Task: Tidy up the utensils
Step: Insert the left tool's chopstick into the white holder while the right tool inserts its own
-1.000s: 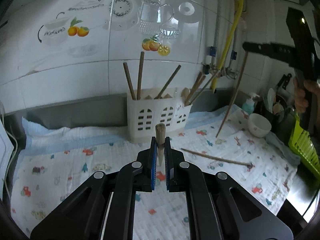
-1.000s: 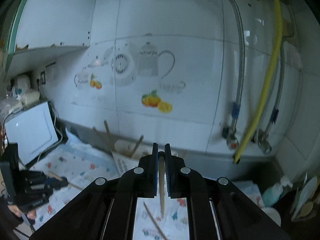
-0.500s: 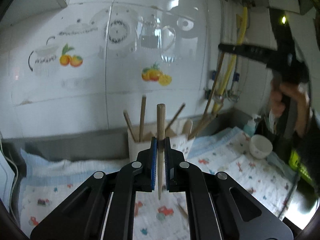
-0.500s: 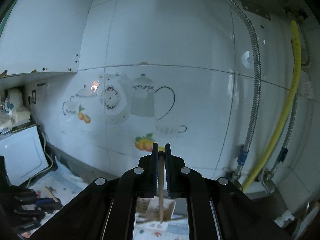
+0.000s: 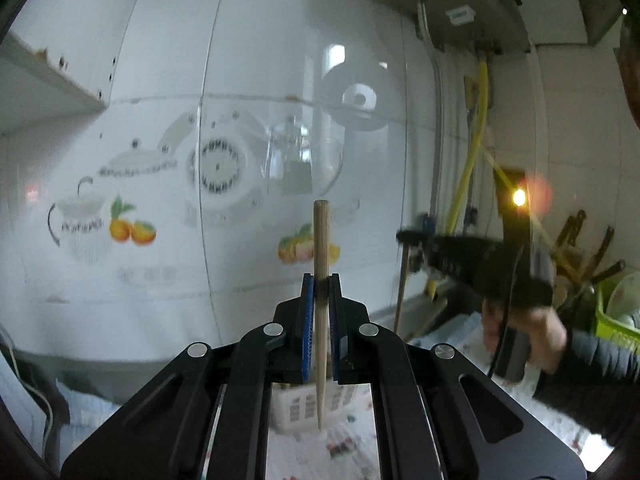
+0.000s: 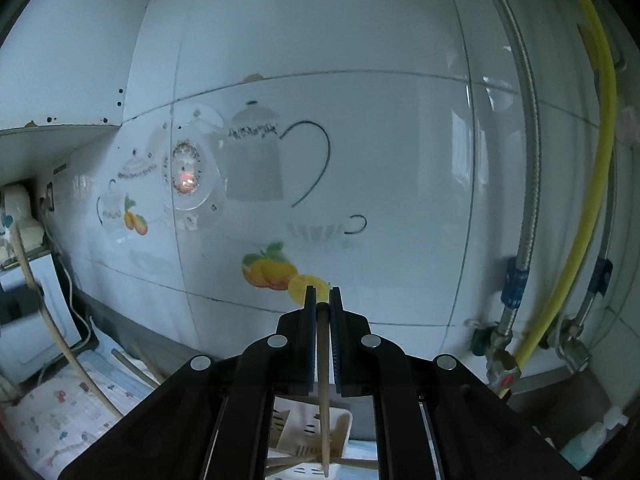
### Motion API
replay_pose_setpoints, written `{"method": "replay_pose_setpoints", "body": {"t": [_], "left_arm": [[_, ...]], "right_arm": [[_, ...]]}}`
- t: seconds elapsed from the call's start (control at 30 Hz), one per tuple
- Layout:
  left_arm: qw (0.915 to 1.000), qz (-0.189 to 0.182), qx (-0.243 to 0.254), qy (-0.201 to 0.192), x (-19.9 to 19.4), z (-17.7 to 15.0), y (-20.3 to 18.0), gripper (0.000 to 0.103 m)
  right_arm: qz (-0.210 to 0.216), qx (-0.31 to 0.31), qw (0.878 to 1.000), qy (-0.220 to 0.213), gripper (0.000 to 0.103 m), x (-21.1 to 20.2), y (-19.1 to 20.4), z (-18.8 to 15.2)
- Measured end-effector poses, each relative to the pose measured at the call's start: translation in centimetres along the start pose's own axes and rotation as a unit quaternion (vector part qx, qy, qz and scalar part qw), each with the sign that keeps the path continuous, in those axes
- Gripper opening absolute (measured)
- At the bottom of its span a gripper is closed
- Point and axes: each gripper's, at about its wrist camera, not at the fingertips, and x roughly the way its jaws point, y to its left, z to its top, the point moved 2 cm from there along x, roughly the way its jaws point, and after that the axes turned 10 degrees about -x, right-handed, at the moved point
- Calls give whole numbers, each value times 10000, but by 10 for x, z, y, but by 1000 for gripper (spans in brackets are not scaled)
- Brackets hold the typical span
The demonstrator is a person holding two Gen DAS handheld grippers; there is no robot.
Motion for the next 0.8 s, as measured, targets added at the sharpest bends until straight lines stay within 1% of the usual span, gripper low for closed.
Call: {"method": "replay_pose_setpoints", "body": {"t": [0.23, 0.43, 0.53, 0.67, 0.8], "left_arm": [[9992, -9, 120, -388, 15, 35, -7, 6], [9987, 34, 112, -505, 37, 46, -7, 6], [9983, 168, 150, -532, 51, 44, -6, 5], [9988, 253, -23, -408, 69, 33, 7, 5], [9991, 333, -152, -200, 83, 20, 19, 5]], "right_arm": [[-85, -123, 9992, -382, 6, -17, -1, 30], [-67, -116, 9983, -567, 6, -12, 3, 41], [-64, -149, 9985, -529, 6, -4, 4, 37], [-23, -115, 9992, -376, 6, 8, 4, 22], [8, -85, 9998, -180, 6, 18, 3, 5]]}}
